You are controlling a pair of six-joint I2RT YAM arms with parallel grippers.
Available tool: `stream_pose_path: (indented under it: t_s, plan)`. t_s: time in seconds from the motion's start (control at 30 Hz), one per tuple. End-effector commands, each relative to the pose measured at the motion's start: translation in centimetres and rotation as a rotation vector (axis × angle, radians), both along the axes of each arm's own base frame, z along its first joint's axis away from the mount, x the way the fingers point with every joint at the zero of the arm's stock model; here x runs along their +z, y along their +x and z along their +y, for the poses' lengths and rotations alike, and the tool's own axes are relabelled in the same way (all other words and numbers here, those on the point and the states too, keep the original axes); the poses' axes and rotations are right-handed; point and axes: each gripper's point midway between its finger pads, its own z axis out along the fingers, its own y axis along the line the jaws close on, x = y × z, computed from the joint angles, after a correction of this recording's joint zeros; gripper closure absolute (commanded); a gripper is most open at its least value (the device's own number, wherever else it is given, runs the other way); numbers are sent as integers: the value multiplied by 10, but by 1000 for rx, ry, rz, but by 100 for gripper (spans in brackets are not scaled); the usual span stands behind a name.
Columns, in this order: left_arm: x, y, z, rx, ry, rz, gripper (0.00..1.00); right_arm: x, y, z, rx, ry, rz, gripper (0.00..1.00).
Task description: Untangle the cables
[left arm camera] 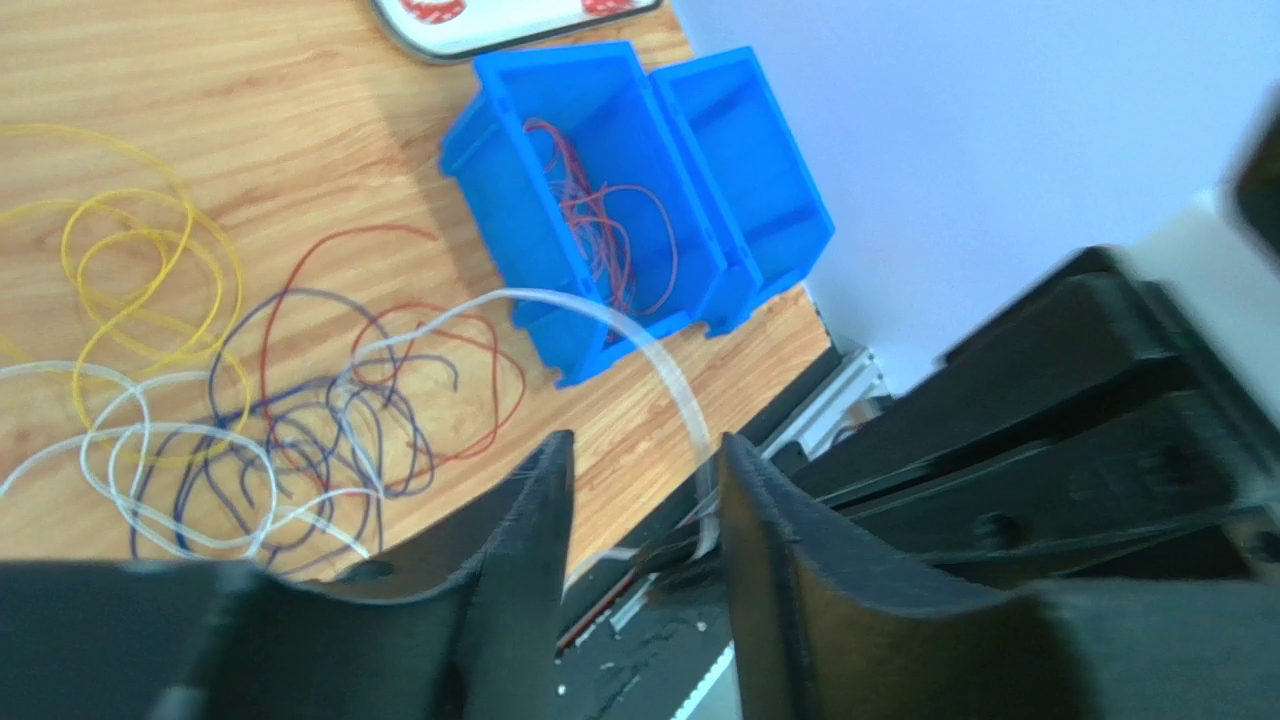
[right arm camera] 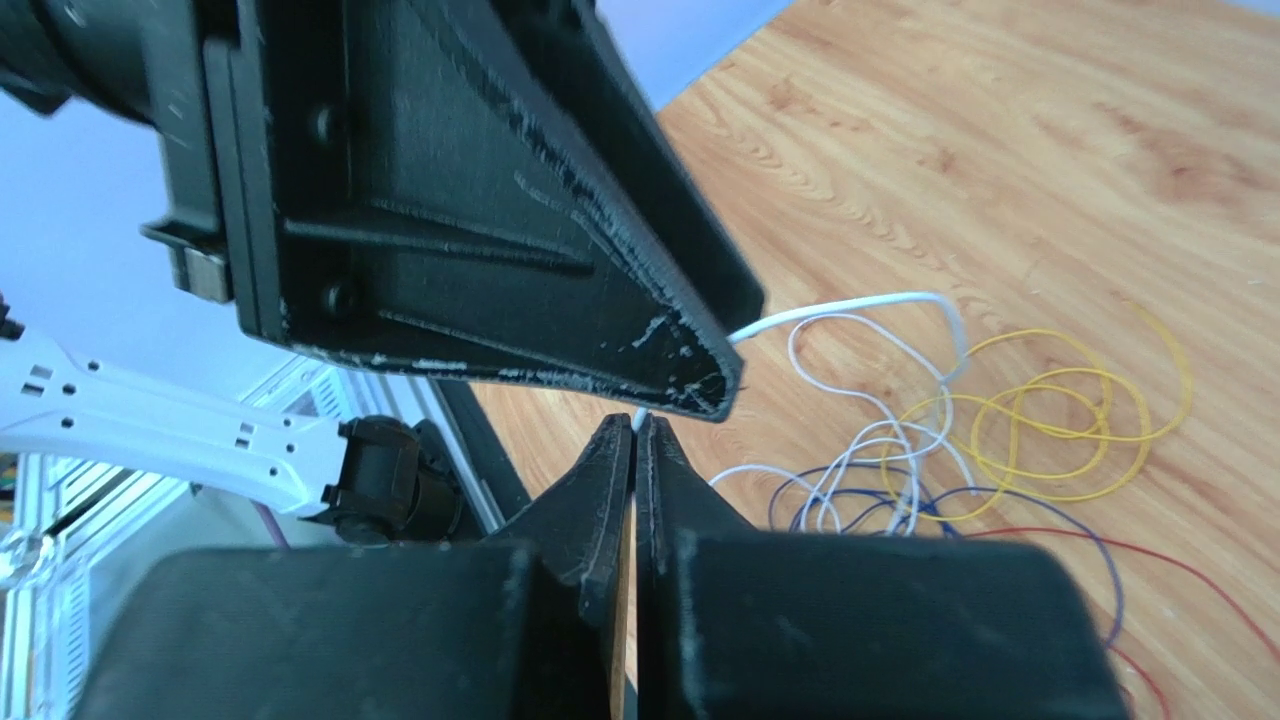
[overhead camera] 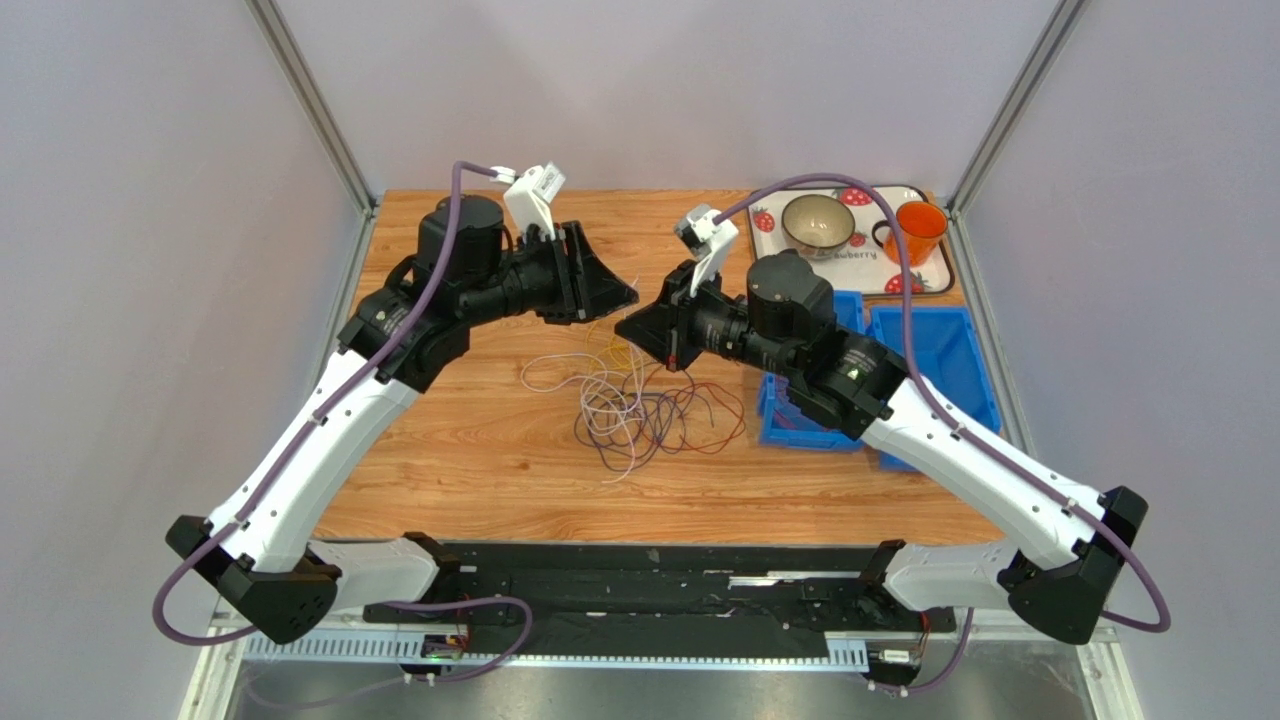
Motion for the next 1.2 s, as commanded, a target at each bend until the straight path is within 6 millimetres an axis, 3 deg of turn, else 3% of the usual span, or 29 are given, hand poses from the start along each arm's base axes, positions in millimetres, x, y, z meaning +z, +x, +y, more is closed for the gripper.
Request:
stream_pose_path:
  t_s: [0.0,0.1,0.13,0.3,0.33,0.5,0.63,0.87,0.97,1.13,1.17]
  plan:
    - [0,-7,27,63,83,-62,36,68,-3,-30,-82,57,-133,100]
    - [-8,-12,50,131,156,-84,24,78,-3,-40,-109,31,-153,100]
    - [-6,-17,59,150,166,-99,23,94,-4,-45,-124,46,-175,100]
    - [-22,-37,103,238,290,-126,22,125,-7,-65,-167,35,-238,100]
    - [-26,-37,113,274,317,-130,22,140,-4,-75,-214,48,-263,100]
    - [-54,-64,144,287,422,-112,22,162,3,-103,-322,3,-340,100]
    - [-78,-73,165,321,493,-122,22,185,4,-124,-398,13,-396,100]
    - [-123,-80,173,297,558,-99,23,235,-1,-163,-519,37,-516,100]
    - [-121,-79,171,301,539,-105,24,258,-7,-178,-552,69,-569,100]
    - [-122,-75,164,310,466,-154,25,266,-4,-199,-643,38,-613,100]
    - [-133,-75,164,311,470,-142,25,259,-1,-199,-653,14,-613,100]
